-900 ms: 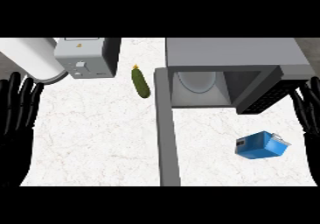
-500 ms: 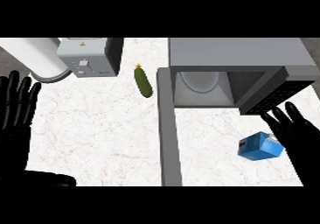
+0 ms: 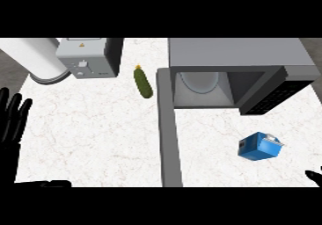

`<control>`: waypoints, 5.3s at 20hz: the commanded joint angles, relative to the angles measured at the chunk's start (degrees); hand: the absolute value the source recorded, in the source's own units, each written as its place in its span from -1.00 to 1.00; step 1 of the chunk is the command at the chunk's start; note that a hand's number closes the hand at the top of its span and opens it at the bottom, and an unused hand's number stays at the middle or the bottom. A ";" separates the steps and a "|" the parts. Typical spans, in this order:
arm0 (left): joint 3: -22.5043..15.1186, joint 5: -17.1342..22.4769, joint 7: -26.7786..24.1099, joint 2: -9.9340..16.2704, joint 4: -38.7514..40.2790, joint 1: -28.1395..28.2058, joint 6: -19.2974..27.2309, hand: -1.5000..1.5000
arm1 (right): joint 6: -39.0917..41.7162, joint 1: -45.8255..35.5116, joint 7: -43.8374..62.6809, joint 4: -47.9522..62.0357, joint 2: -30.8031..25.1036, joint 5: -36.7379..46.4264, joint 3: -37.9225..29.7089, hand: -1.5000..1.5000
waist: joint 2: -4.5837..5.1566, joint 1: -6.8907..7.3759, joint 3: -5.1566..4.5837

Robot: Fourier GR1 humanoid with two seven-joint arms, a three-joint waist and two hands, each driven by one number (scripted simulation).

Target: Pick up the milk, place it into the microwave and close the microwave

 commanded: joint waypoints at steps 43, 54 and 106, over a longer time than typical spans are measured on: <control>0.72 0.56 -10.17 -5.64 -7.20 20.40 -11.42 -1.00 | 1.18 -23.88 -30.07 46.56 11.81 49.59 -15.64 -1.00 | 0.48 1.42 0.09; -1.39 -0.37 -12.58 -6.19 -7.44 23.03 -12.18 -1.00 | -7.55 -27.36 -41.39 59.43 6.31 55.30 -7.20 -1.00 | 0.52 2.15 0.13; 5.81 3.57 -14.61 -5.00 -5.70 24.71 -15.64 -1.00 | -31.96 -33.84 -36.55 70.89 15.38 32.61 5.35 1.00 | 0.07 0.57 -0.13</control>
